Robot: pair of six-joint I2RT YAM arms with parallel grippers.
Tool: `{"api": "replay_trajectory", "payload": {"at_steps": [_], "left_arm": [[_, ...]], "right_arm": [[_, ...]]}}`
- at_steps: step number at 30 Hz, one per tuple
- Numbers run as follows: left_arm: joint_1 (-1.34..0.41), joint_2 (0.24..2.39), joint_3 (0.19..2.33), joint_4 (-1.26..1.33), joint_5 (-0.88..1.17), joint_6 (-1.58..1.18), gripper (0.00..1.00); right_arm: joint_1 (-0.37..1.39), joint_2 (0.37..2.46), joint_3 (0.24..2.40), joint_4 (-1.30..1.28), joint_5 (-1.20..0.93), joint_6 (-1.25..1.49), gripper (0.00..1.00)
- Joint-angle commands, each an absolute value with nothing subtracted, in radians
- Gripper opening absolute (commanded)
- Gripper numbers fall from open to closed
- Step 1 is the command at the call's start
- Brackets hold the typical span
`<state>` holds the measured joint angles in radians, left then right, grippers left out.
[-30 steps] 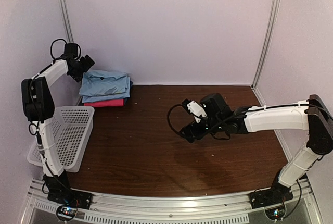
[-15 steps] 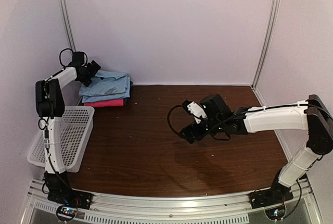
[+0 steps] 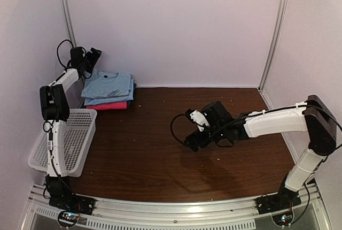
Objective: Fold and stack the mixed laundry pile
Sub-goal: Smooth out the square-folded T-shirt at the corner of the board.
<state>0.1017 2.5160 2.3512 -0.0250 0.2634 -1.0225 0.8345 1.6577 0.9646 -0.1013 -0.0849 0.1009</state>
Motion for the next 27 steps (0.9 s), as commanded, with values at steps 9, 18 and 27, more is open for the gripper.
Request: {"api": "replay_trajectory", "payload": {"at_steps": [9, 18, 27], "left_arm": [[0.06, 2.326, 2.21, -0.036, 0.189, -0.632, 0.98], [0.06, 2.254, 2.103, -0.123, 0.155, -0.42, 0.89], [0.061, 2.375, 2.171, -0.135, 0.067, -0.357, 0.39]], "right_arm": [[0.831, 1.663, 0.997, -0.103, -0.09, 0.103, 1.0], [0.831, 1.643, 0.98, -0.1, -0.09, 0.107, 1.0], [0.831, 1.642, 0.976, -0.104, -0.089, 0.112, 1.0]]}}
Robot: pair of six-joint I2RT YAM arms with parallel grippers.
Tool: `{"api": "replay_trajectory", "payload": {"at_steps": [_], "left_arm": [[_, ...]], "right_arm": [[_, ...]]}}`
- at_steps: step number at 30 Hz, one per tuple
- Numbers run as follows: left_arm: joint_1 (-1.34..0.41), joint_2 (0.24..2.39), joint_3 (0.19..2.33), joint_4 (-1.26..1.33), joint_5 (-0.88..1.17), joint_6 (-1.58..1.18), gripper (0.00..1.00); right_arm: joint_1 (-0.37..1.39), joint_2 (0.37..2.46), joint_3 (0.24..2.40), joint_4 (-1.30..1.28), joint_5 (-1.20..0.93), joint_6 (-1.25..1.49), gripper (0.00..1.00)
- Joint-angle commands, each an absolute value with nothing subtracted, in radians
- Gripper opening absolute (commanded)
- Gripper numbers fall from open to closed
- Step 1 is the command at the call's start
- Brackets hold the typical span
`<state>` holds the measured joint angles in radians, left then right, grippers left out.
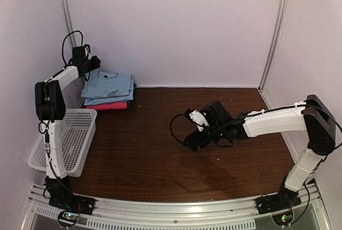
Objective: Fold and stack the mixed laundry pile
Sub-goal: Smooth out the square-folded T-shirt at the corner of the board.
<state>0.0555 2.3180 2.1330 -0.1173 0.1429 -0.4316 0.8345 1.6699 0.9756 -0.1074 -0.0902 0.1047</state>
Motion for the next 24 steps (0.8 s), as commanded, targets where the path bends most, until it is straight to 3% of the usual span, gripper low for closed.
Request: {"api": "replay_trajectory", "payload": {"at_steps": [1, 7, 16, 24], "left_arm": [[0.061, 2.391, 2.183, -0.139, 0.042, -0.344, 0.37], [0.069, 2.525, 2.331, -0.189, -0.065, -0.313, 0.28], [0.114, 2.676, 2.393, -0.212, 0.015, -0.398, 0.24], [0.12, 2.686, 2.407, -0.26, 0.064, -0.396, 0.35]], "right_arm": [[0.831, 1.646, 0.977, -0.104, -0.091, 0.112, 1.0], [0.831, 1.669, 0.988, -0.113, -0.095, 0.113, 1.0], [0.831, 1.685, 1.0, -0.14, -0.079, 0.109, 1.0], [0.831, 1.678, 1.018, -0.156, -0.079, 0.106, 1.0]]}}
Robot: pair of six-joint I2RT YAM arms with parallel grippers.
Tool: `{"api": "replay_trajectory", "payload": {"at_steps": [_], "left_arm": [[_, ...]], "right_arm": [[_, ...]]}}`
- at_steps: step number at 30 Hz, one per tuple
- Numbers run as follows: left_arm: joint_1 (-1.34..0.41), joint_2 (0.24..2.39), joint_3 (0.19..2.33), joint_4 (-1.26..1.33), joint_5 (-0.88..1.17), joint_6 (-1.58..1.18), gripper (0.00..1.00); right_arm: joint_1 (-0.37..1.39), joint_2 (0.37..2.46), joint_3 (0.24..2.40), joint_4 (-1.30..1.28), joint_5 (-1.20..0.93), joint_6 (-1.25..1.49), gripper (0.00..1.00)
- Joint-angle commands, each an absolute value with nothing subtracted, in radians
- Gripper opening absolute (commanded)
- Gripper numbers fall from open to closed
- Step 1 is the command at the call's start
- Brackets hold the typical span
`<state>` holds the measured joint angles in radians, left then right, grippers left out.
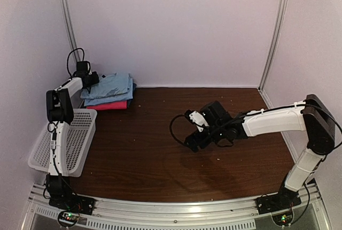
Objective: Fold and stack the mixed laundry pile
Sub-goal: Smooth out the square-folded T-shirt at the corner of the board, then reset both arms
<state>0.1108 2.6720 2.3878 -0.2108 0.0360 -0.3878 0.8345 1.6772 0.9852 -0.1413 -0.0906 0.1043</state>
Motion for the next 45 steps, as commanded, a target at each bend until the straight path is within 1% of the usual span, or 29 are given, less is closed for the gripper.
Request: {"api": "replay_trajectory", "payload": {"at_steps": [1, 2, 3, 5, 8, 15, 17, 19, 24, 25, 26, 29, 33, 35, 37, 41, 45], "left_arm": [[0.12, 2.677, 2.417, -0.274, 0.066, -0.387, 0.39], [0.12, 2.66, 2.416, -0.28, 0.071, -0.379, 0.43], [0.119, 2.636, 2.409, -0.279, 0.07, -0.37, 0.51], [0.117, 2.581, 2.394, -0.283, 0.056, -0.349, 0.71], [0.117, 2.479, 2.363, -0.298, 0.024, -0.323, 0.96], [0.097, 2.228, 2.268, -0.364, 0.016, -0.368, 0.98], [0.074, 2.182, 2.266, -0.409, 0.064, -0.359, 0.98], [0.023, 2.134, 2.257, -0.455, 0.083, -0.316, 0.98], [-0.148, 2.015, 2.215, -0.586, 0.016, -0.194, 0.98], [-0.191, 1.987, 2.17, -0.595, 0.015, -0.165, 0.98], [-0.236, 1.945, 2.107, -0.589, -0.03, -0.135, 0.98], [-0.36, 1.812, 1.816, -0.47, -0.11, -0.119, 0.98], [-0.468, 1.679, 1.465, -0.313, -0.111, -0.226, 0.98], [-0.514, 1.629, 1.317, -0.243, -0.153, -0.256, 0.98], [-0.553, 1.597, 1.209, -0.201, -0.187, -0.278, 0.98], [-0.616, 1.576, 1.074, -0.179, -0.271, -0.32, 0.98], [-0.632, 1.555, 0.989, -0.122, -0.269, -0.351, 0.98]], "right_arm": [[0.831, 1.671, 1.019, -0.158, -0.074, 0.108, 1.0], [0.831, 1.661, 1.017, -0.157, -0.068, 0.109, 1.0], [0.831, 1.651, 1.018, -0.16, -0.059, 0.11, 1.0], [0.831, 1.627, 1.022, -0.167, -0.028, 0.112, 1.0], [0.824, 1.588, 1.035, -0.188, -0.005, 0.106, 1.0], [0.758, 1.455, 1.057, -0.233, 0.045, 0.09, 1.0], [0.728, 1.408, 1.059, -0.247, 0.057, 0.081, 1.0], [0.689, 1.351, 1.054, -0.253, 0.062, 0.077, 1.0], [0.565, 1.201, 1.027, -0.253, 0.015, 0.101, 1.0], [0.545, 1.174, 1.019, -0.256, 0.005, 0.107, 1.0], [0.526, 1.151, 1.004, -0.259, 0.003, 0.114, 1.0], [0.478, 1.093, 0.946, -0.253, -0.041, 0.149, 1.0], [0.463, 1.046, 0.834, -0.217, -0.076, 0.205, 1.0], [0.462, 1.035, 0.767, -0.19, -0.092, 0.232, 1.0], [0.462, 1.023, 0.698, -0.152, -0.113, 0.261, 1.0], [0.46, 1.012, 0.585, -0.078, -0.142, 0.308, 1.0], [0.46, 1.024, 0.525, -0.031, -0.166, 0.336, 1.0]]}}
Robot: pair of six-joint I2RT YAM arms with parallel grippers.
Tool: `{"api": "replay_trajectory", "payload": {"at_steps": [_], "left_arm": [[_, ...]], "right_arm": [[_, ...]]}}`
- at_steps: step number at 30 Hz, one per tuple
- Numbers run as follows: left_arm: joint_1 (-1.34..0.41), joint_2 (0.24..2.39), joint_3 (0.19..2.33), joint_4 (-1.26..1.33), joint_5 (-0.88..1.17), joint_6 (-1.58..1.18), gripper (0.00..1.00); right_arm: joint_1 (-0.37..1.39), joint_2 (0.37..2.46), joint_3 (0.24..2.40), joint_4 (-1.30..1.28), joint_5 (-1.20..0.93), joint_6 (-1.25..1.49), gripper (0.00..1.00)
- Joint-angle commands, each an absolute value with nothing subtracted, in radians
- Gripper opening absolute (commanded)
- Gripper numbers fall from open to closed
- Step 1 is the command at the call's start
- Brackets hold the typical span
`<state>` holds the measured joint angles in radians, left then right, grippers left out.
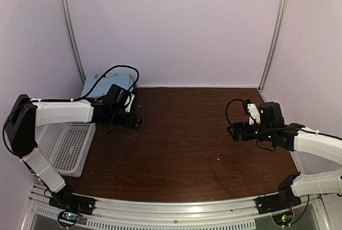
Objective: Fold and stack the mixed laundry pile
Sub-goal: Reset both arms
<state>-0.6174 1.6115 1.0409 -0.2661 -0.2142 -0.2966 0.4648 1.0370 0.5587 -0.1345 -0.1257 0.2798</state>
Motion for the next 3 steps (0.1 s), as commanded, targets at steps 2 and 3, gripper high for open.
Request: {"api": "replay_trajectory", "payload": {"at_steps": [2, 3], "left_arm": [[-0.633, 1.53, 0.957, -0.079, -0.262, -0.35, 0.98], [-0.633, 1.518, 0.945, -0.063, -0.262, -0.35, 0.98]], "right_arm": [[0.46, 1.029, 0.523, -0.023, -0.178, 0.34, 1.0], [0.459, 1.031, 0.523, -0.02, -0.182, 0.34, 1.0]]}}
